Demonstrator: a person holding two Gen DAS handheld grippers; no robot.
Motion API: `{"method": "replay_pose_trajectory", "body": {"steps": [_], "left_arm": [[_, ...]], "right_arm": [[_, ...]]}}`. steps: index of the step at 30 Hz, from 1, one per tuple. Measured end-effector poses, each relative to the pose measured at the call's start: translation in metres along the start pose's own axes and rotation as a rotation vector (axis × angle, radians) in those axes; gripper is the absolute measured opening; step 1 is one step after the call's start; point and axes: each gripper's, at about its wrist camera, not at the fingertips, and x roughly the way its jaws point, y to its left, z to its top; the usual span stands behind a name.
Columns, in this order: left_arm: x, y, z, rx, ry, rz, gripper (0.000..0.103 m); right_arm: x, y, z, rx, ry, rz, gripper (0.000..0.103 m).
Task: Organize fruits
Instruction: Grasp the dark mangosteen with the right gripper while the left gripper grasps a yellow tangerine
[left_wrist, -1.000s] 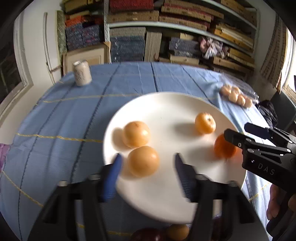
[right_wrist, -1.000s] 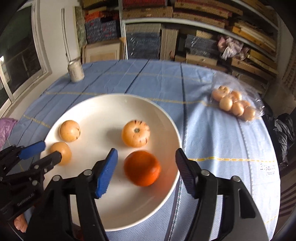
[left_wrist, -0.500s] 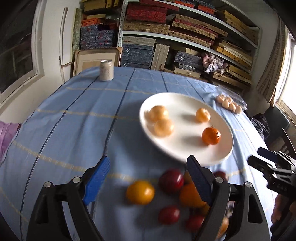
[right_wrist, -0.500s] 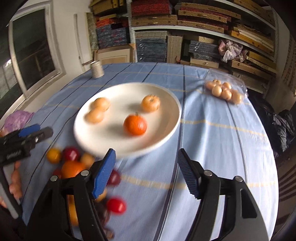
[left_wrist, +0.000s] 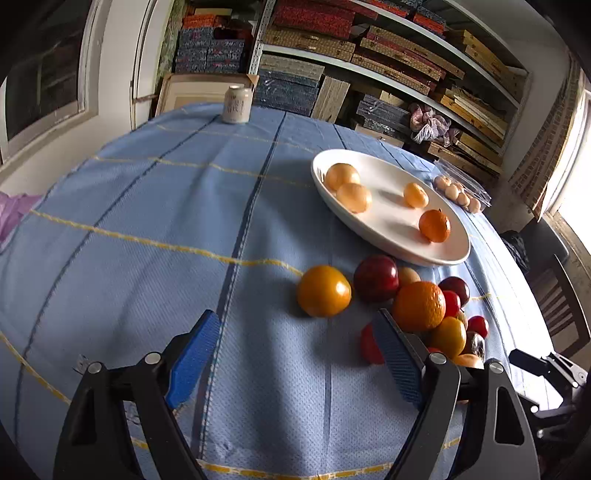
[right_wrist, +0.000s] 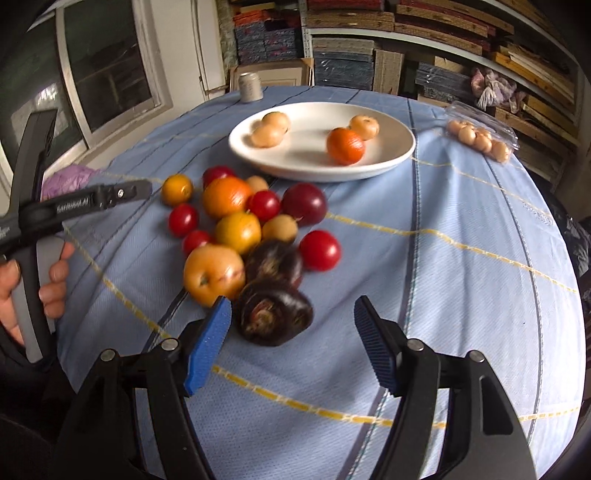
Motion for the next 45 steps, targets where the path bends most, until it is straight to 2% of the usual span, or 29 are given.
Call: {"method": "replay_pose_trajectory", "body": {"steps": [4,13,16,17,24,30,32,36,41,43,45], "left_arm": [[0.000,0.001,-0.007,0.003,0.000,-0.020,0.086],[0.003,0.006,-0.010,-0.027,0.002,-0.055,0.086],[0.004,0.007,-0.010,-0.032,0.000,-0.058,0.086],[0.005,0.008,-0.010,-0.035,0.002,-0.060,0.086],[0.010,0.011,-0.009,-0.050,0.023,-0.072,0.086],[0.010,-0.008,-0.007,0.029,0.027,-0.031,0.086],[0.010,-0.017,-0.004,0.065,0.021,0.005,0.086],[0.015,-0.022,0.006,0.059,0.018,0.072,0.086],[0.025,-0.033,0.012,0.122,0.031,0.101,0.086],[0.033,-0.034,0.014,0.125,0.041,0.100,0.084],[0.040,-0.032,0.017,0.118,0.056,0.103,0.073]], "right_arm": [[0.007,0.004,-0.003,0.004,0.008,-0.016,0.068],[0.023,-0.001,0.001,0.042,0.032,0.018,0.067],[0.025,-0.004,0.002,0.055,0.018,0.065,0.056],[0.025,-0.004,0.002,0.055,0.017,0.071,0.048],[0.018,-0.008,0.002,0.087,-0.025,0.108,0.048],[0.009,0.005,0.000,0.025,-0.059,0.031,0.048],[0.010,0.008,-0.002,0.013,-0.059,0.029,0.048],[0.008,0.007,-0.004,0.023,-0.069,0.036,0.048],[0.010,0.004,-0.006,0.038,-0.059,0.061,0.048],[0.010,0.002,-0.006,0.044,-0.058,0.078,0.048],[0.010,-0.001,-0.007,0.056,-0.057,0.093,0.048]]}}
